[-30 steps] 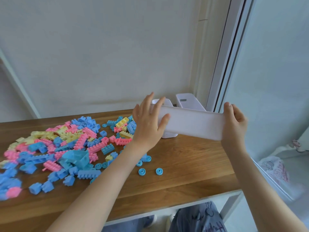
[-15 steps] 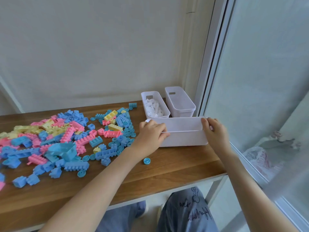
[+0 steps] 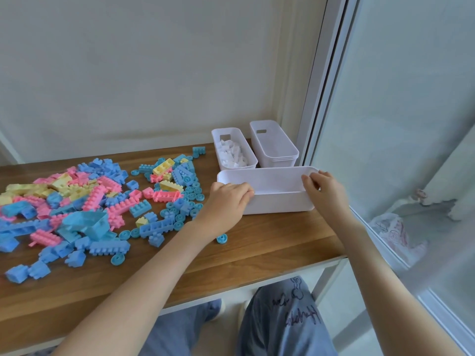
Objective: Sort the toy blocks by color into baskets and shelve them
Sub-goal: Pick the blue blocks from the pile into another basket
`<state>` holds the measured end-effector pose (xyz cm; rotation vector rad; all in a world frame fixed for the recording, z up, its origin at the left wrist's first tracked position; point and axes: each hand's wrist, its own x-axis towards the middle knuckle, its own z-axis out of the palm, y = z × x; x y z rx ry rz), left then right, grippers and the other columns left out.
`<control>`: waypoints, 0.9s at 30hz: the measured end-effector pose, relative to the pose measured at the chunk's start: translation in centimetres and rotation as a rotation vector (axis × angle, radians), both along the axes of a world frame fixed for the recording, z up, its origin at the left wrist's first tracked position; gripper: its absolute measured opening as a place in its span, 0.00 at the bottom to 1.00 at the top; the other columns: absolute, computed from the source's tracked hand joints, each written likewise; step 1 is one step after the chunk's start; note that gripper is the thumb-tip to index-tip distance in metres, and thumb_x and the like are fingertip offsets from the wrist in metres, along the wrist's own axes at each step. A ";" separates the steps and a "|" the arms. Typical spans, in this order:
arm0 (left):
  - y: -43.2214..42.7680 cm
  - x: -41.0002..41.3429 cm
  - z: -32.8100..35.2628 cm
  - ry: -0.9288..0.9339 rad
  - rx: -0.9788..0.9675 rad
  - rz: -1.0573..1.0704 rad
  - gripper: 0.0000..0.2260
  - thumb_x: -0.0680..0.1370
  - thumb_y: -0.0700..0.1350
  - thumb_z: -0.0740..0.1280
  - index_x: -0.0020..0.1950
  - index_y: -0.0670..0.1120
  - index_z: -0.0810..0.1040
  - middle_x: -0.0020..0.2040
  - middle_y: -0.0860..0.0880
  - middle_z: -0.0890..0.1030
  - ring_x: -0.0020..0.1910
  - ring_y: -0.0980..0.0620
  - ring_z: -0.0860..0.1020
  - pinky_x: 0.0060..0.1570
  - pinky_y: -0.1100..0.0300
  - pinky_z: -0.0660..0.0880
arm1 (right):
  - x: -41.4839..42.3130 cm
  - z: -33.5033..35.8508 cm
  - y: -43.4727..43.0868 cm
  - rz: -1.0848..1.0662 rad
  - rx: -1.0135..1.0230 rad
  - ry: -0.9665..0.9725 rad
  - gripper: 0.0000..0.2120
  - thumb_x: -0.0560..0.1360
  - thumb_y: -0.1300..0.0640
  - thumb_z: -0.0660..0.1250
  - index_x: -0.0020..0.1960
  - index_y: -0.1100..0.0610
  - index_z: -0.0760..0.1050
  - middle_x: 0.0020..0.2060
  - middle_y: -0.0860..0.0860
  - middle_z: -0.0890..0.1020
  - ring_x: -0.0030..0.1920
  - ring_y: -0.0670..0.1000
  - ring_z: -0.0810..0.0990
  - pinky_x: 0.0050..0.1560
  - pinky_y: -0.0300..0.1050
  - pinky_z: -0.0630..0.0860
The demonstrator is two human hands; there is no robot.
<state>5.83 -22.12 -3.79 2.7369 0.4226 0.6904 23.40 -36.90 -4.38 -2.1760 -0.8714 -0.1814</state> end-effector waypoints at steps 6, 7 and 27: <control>0.0 -1.1 -0.2 -0.164 -0.081 0.002 0.13 0.82 0.45 0.57 0.66 0.44 0.71 0.63 0.48 0.75 0.64 0.52 0.68 0.64 0.55 0.62 | -2.6 0.0 1.2 -0.051 0.062 -0.348 0.16 0.77 0.55 0.58 0.32 0.61 0.71 0.31 0.51 0.75 0.42 0.55 0.72 0.56 0.49 0.64; 0.2 -1.5 -0.3 -0.226 -0.011 0.032 0.13 0.81 0.43 0.57 0.65 0.42 0.71 0.62 0.46 0.75 0.62 0.52 0.69 0.63 0.56 0.65 | -3.7 0.2 1.6 -0.022 0.094 -0.387 0.15 0.76 0.55 0.58 0.34 0.60 0.73 0.33 0.51 0.77 0.45 0.54 0.72 0.56 0.49 0.64; 3.2 -18.0 -4.2 0.069 0.046 0.552 0.19 0.78 0.55 0.61 0.63 0.45 0.67 0.50 0.51 0.71 0.45 0.52 0.77 0.36 0.64 0.68 | -16.0 -2.7 9.2 0.659 -0.431 -0.455 0.22 0.80 0.47 0.54 0.71 0.55 0.60 0.61 0.51 0.72 0.58 0.51 0.74 0.54 0.44 0.75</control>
